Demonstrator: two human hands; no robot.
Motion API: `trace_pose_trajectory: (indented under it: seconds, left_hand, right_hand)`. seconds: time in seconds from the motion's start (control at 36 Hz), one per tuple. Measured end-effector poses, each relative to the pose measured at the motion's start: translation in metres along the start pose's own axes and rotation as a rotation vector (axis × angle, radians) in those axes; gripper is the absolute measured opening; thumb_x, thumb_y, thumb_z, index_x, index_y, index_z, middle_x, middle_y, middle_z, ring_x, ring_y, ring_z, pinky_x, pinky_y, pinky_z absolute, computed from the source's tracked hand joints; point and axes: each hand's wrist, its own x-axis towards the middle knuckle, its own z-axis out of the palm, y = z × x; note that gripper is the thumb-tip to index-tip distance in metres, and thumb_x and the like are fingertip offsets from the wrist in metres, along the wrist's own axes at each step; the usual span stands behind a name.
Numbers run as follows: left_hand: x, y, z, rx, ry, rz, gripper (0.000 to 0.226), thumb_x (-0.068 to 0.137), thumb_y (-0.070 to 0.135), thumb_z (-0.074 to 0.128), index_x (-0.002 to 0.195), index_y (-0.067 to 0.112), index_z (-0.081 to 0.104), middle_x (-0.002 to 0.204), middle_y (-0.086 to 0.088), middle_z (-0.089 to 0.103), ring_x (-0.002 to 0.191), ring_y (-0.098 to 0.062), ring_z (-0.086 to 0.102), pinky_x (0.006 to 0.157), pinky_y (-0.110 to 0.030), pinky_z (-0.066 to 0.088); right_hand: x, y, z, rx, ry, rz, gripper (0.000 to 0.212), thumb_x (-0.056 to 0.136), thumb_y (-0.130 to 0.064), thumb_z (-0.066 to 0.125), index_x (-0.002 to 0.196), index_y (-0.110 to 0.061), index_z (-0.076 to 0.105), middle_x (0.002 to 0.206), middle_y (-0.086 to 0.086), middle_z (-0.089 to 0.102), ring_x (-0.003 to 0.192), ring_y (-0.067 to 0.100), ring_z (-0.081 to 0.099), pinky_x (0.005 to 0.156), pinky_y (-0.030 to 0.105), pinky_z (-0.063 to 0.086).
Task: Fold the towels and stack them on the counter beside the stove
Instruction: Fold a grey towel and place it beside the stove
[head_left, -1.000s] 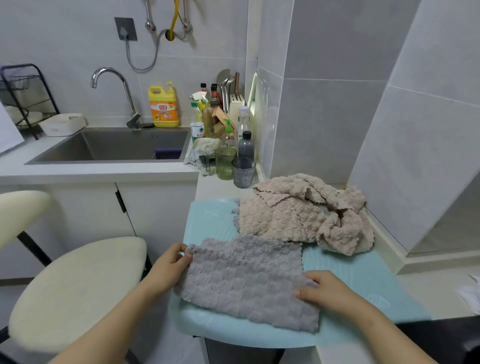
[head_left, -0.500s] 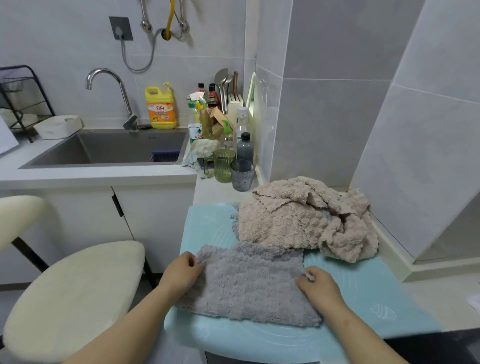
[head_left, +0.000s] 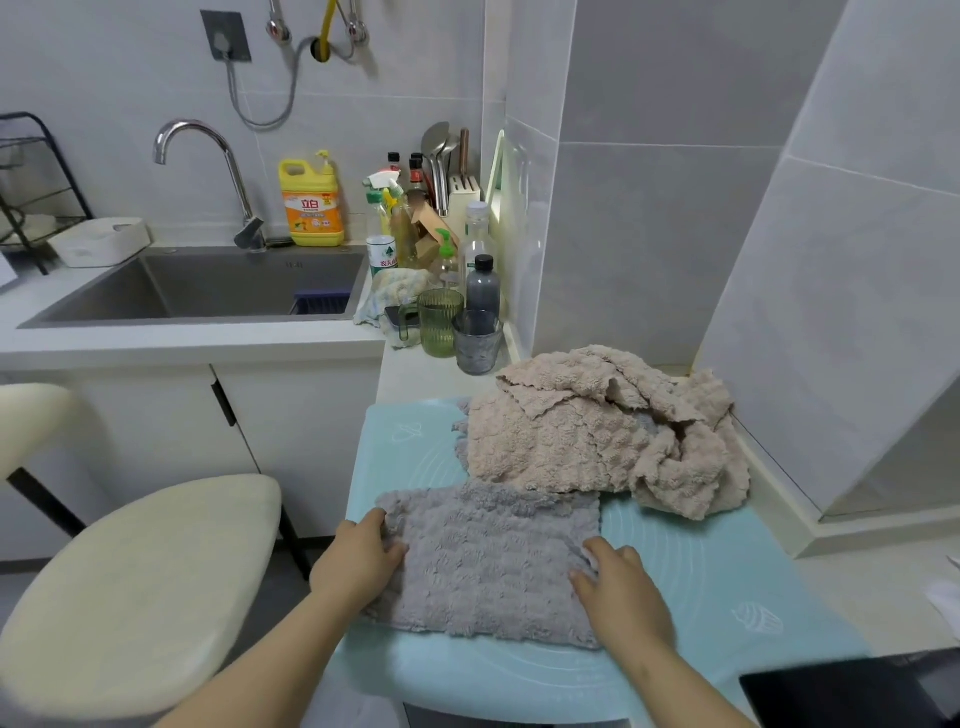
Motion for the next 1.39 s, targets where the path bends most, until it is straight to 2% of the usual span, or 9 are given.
trace_pose_trajectory:
  seconds: [0.14, 0.28, 0.44, 0.56, 0.67, 0.81, 0.92, 1.17, 1.39]
  left_hand:
    - [0.002, -0.004, -0.004, -0.069, -0.063, 0.030, 0.026, 0.091, 0.028, 0.053, 0.075, 0.020, 0.034, 0.078, 0.000, 0.042, 0.061, -0.013, 0.040, 0.053, -0.025, 0.032]
    - [0.000, -0.012, -0.013, -0.273, -0.201, -0.013, 0.028, 0.086, 0.016, 0.061, 0.112, 0.018, 0.052, 0.098, 0.001, 0.059, 0.091, -0.018, 0.057, 0.077, -0.024, 0.042]
    - [-0.007, -0.007, -0.015, -0.345, -0.206, -0.035, 0.030, 0.078, 0.006, 0.061, 0.102, 0.022, 0.054, 0.094, -0.004, 0.065, 0.086, -0.021, 0.061, 0.073, -0.028, 0.048]
    - [-0.009, -0.003, -0.014, -0.399, -0.142, -0.002, 0.016, 0.080, 0.017, 0.065, 0.091, 0.016, 0.053, 0.084, -0.004, 0.060, 0.068, -0.018, 0.054, 0.061, -0.026, 0.043]
    - [-0.009, -0.001, -0.015, -0.353, -0.014, 0.092, 0.022, 0.084, 0.023, 0.066, 0.100, 0.013, 0.054, 0.080, -0.001, 0.052, 0.052, -0.009, 0.047, 0.046, -0.015, 0.033]
    - [-0.005, -0.006, -0.013, -0.535, 0.069, 0.016, 0.008, 0.082, 0.016, 0.068, 0.083, 0.016, 0.059, 0.083, -0.002, 0.058, 0.071, -0.017, 0.050, 0.059, -0.024, 0.037]
    - [-0.008, -0.011, -0.013, -0.579, 0.196, -0.030, 0.020, 0.083, 0.010, 0.064, 0.068, 0.021, 0.056, 0.065, 0.002, 0.056, 0.059, -0.014, 0.045, 0.055, -0.024, 0.033]
    - [-0.008, -0.015, -0.012, -0.486, 0.114, -0.009, 0.011, 0.085, 0.020, 0.066, 0.083, 0.015, 0.057, 0.068, -0.002, 0.056, 0.061, -0.013, 0.049, 0.055, -0.025, 0.036]
    - [-0.008, -0.012, -0.015, -0.727, 0.082, -0.056, 0.019, 0.076, 0.017, 0.075, 0.075, 0.016, 0.056, 0.070, 0.001, 0.051, 0.060, -0.014, 0.043, 0.056, -0.026, 0.036]
  right_hand:
    - [0.004, 0.005, -0.005, 0.178, -0.076, 0.010, 0.035, 0.091, -0.022, 0.056, 0.126, -0.019, 0.053, 0.120, 0.001, 0.059, 0.098, 0.018, 0.058, 0.079, 0.026, 0.045]
    - [0.005, 0.011, -0.018, 0.334, -0.204, 0.017, 0.022, 0.087, -0.013, 0.061, 0.108, -0.019, 0.057, 0.103, -0.002, 0.062, 0.083, 0.010, 0.056, 0.057, 0.011, 0.039]
    - [0.001, 0.008, -0.015, 0.307, -0.192, -0.011, 0.030, 0.088, -0.014, 0.058, 0.117, -0.022, 0.056, 0.099, -0.008, 0.057, 0.075, -0.003, 0.051, 0.053, 0.004, 0.034]
    - [-0.002, 0.006, -0.014, 0.259, -0.123, -0.011, 0.018, 0.085, -0.017, 0.059, 0.098, -0.028, 0.054, 0.094, -0.005, 0.056, 0.071, -0.001, 0.052, 0.052, 0.008, 0.036]
    - [-0.001, 0.004, -0.011, 0.184, -0.039, 0.011, 0.019, 0.078, -0.017, 0.063, 0.093, -0.027, 0.057, 0.098, 0.002, 0.048, 0.084, 0.015, 0.051, 0.068, 0.024, 0.040]
    - [-0.001, 0.001, -0.016, 0.388, -0.113, 0.048, 0.021, 0.077, -0.003, 0.061, 0.081, -0.024, 0.058, 0.088, 0.009, 0.065, 0.068, 0.020, 0.060, 0.058, 0.024, 0.042]
    - [-0.003, -0.001, -0.020, 0.490, -0.139, 0.032, 0.024, 0.080, 0.000, 0.060, 0.080, -0.024, 0.059, 0.079, 0.002, 0.067, 0.067, 0.020, 0.062, 0.059, 0.025, 0.044]
    - [0.001, -0.001, -0.013, 0.454, -0.104, 0.067, 0.014, 0.084, -0.011, 0.058, 0.074, -0.019, 0.051, 0.067, 0.001, 0.053, 0.058, 0.016, 0.045, 0.053, 0.027, 0.030]
    - [0.010, -0.002, -0.011, 0.767, -0.072, 0.157, 0.012, 0.079, -0.001, 0.065, 0.072, -0.008, 0.058, 0.068, 0.008, 0.054, 0.066, 0.021, 0.049, 0.063, 0.029, 0.035]
